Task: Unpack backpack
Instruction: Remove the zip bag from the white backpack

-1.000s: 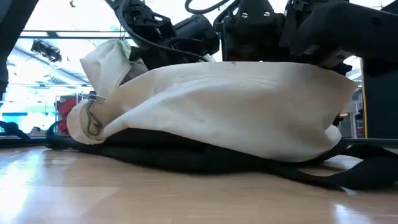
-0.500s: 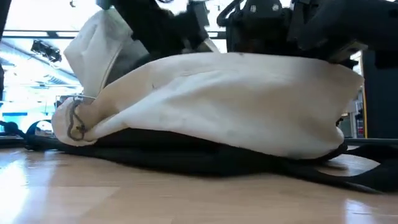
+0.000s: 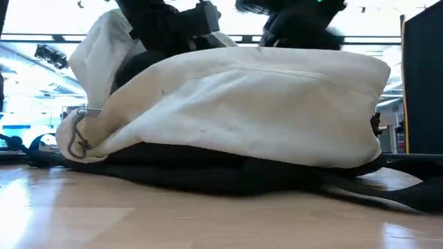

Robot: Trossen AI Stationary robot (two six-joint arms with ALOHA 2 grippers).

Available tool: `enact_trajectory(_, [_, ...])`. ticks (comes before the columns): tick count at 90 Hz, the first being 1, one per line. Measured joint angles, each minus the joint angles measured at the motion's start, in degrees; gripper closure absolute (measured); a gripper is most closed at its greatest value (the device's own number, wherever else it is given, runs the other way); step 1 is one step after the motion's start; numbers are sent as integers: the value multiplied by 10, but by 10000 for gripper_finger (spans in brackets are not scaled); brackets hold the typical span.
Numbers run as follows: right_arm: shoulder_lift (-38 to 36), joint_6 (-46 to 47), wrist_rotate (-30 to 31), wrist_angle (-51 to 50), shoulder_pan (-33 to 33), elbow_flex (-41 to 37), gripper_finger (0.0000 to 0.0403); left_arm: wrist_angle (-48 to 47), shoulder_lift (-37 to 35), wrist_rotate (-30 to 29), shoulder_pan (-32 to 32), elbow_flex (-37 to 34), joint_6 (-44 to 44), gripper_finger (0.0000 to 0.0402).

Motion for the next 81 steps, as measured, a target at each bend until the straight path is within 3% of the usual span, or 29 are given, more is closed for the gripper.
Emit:
enact_trajectory(24, [17, -33, 20, 3, -60, 0, 217, -24, 0, -1, 0, 0, -14, 401])
enact_trajectory(40, [27, -35, 5, 3, -94, -4, 182, -27, 0, -1, -1, 0, -18, 401])
enact_trajectory(68, [86, -16, -25, 7, -145, -4, 197, -30, 0, 8, -2, 0, -30, 402])
enact_trajectory(81, [101, -11, -23, 13, -167, -2, 239, -32, 0, 11, -2, 0, -34, 402])
